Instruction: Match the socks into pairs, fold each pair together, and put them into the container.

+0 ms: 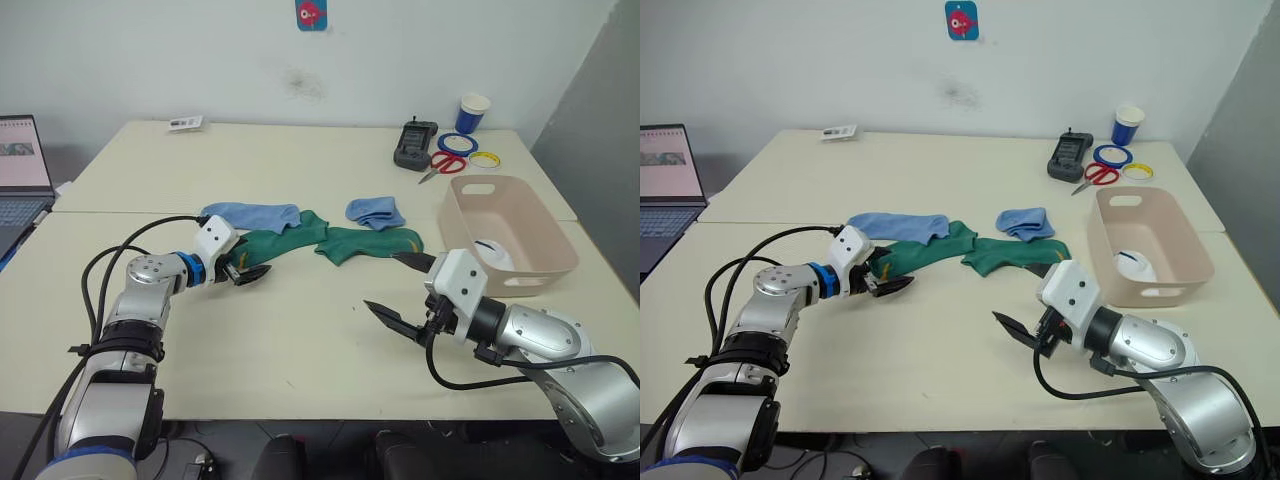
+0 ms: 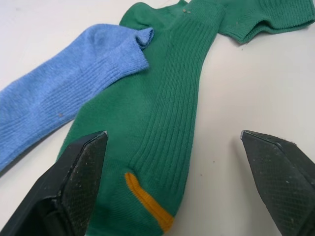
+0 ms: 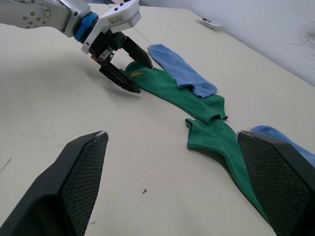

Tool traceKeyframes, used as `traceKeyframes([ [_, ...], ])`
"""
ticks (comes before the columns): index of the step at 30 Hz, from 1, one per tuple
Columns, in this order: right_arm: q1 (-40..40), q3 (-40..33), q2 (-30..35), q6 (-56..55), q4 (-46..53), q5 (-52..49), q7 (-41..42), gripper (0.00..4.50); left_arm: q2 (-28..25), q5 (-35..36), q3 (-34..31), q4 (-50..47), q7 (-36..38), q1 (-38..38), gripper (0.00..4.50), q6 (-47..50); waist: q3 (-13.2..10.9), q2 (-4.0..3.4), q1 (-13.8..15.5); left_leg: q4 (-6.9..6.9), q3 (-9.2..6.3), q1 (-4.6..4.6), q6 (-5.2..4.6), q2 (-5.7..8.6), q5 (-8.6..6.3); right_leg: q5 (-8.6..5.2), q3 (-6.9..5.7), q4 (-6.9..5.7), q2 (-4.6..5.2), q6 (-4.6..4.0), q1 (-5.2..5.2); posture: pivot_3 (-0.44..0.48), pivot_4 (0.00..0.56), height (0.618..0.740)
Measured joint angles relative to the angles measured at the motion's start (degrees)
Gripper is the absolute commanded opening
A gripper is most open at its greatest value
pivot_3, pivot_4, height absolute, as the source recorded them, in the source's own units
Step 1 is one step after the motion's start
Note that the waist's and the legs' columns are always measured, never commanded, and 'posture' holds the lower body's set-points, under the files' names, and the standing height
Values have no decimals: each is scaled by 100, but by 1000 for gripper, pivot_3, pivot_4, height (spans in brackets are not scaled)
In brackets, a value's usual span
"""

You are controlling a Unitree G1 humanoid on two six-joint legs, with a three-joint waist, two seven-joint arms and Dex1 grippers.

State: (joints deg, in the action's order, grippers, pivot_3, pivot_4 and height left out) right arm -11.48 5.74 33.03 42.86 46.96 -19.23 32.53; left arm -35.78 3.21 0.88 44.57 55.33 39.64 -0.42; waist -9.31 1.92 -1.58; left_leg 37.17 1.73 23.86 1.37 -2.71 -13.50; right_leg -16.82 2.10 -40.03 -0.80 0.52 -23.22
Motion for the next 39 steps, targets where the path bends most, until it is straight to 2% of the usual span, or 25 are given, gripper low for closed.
traceKeyframes([
  [4,-14,0,7,13,-12,-32,7,4473,137,-214,125,281,-310,309,4500,376,0,0,1,1,-8,-1,0,3,0,2,-10,-4,-10,-3,1,0,150,732],
  [6,-58,0,25,25,-12,-66,21,4500,179,-272,174,336,-357,452,4119,603,0,0,0,2,-6,-1,0,3,0,2,-8,-4,-12,-3,1,0,150,732],
  [8,-98,-1,94,82,-12,-168,87,4500,194,-320,279,361,-342,604,3630,890,0,0,-2,1,-5,-1,0,3,0,2,-6,-4,-12,-3,1,0,150,732],
  [13,-183,-1,232,255,-8,-370,184,4500,169,-437,465,411,-329,801,2002,1292,4,0,-12,2,-3,-10,0,1,1,2,-1,-8,-10,-3,6,0,150,732],
  [19,-182,0,329,278,1,-469,229,4500,64,-408,504,28,77,592,72,1415,5,-2,-38,0,2,-18,0,-2,1,2,5,-11,-11,-7,5,0,150,732],
  [24,-99,-1,433,253,6,-476,241,4500,-238,-87,477,-964,839,-37,32,1552,5,-2,-31,-3,1,-14,0,-13,1,0,7,-10,-2,-11,2,0,150,732],
  [30,96,-46,682,146,16,-512,403,4500,-728,674,518,-3124,2005,-1256,32,2100,2,-1,-23,-1,5,-5,0,-15,1,-1,9,-4,12,-10,0,0,150,732],
  [32,238,-144,860,113,25,-570,547,4500,-1069,784,594,-3952,2301,-1713,32,2084,1,-4,-22,-4,7,-8,0,-14,0,-1,12,-2,14,-10,1,0,150,732],
  [39,1017,-708,1644,39,163,-818,1128,4500,-1129,820,963,-5163,2511,-2417,32,1648,0,-3,-4,-5,5,-5,-2,-10,0,-2,10,6,12,-8,2,0,150,732],
])
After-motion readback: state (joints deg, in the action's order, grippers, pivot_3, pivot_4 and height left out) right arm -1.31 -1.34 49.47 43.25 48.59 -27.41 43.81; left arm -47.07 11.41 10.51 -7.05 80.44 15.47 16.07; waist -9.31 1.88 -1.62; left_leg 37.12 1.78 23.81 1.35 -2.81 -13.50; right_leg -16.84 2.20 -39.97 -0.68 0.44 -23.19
